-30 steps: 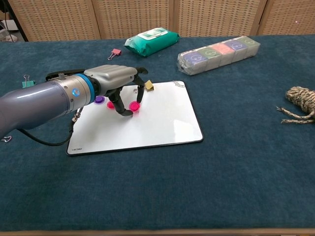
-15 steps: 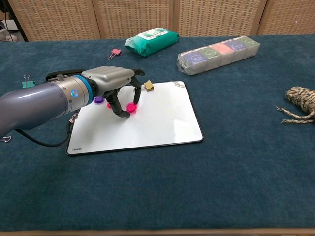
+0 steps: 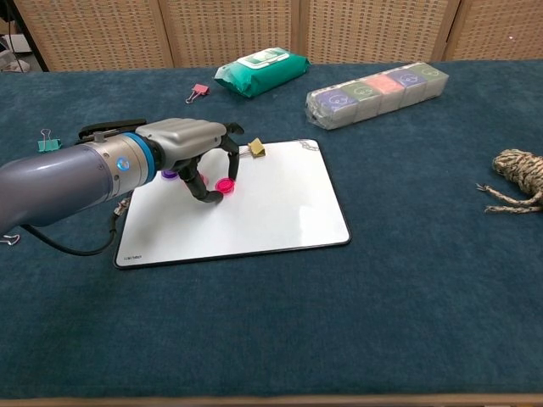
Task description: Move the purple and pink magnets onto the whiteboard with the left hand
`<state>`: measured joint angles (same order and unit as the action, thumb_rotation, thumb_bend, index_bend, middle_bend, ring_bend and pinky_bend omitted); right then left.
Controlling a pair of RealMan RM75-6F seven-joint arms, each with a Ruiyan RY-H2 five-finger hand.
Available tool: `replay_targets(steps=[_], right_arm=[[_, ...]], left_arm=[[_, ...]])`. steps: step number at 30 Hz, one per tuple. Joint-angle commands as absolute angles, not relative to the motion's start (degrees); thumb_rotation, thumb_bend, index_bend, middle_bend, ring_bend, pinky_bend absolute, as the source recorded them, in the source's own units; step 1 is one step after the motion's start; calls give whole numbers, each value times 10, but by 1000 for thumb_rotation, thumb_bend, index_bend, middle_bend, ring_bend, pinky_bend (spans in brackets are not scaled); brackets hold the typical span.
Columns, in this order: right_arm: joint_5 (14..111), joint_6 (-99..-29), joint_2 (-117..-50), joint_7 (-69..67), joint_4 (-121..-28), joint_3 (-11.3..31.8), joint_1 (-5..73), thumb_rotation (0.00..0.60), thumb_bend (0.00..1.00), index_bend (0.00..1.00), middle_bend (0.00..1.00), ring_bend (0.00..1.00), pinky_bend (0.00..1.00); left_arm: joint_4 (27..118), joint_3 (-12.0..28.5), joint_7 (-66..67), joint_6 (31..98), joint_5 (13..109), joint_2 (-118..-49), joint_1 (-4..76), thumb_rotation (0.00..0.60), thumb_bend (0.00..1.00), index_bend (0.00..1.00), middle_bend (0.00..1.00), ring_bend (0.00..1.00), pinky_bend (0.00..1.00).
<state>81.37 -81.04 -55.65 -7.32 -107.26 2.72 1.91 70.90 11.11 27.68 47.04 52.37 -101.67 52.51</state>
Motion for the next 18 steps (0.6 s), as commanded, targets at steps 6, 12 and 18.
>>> replay_targets(steps=[6,12,18], right_arm=[[814,-811,-555,-75,-1073,28,19,600,0,86,0,0,0],[815,-812,-555,-76,-1073,27,18,600,0,86,0,0,0],[815,-812,-555,-75,-1074,27,18,600,0,86,0,0,0]], left_arm=[[712,107,273,469,521,-1012,524,600,264,454,0,0,0],[721,105,273,470,520,-1005,524,600,263,453,0,0,0],[726,104,273,472,516,-1001,524,600,261,448,0,0,0]])
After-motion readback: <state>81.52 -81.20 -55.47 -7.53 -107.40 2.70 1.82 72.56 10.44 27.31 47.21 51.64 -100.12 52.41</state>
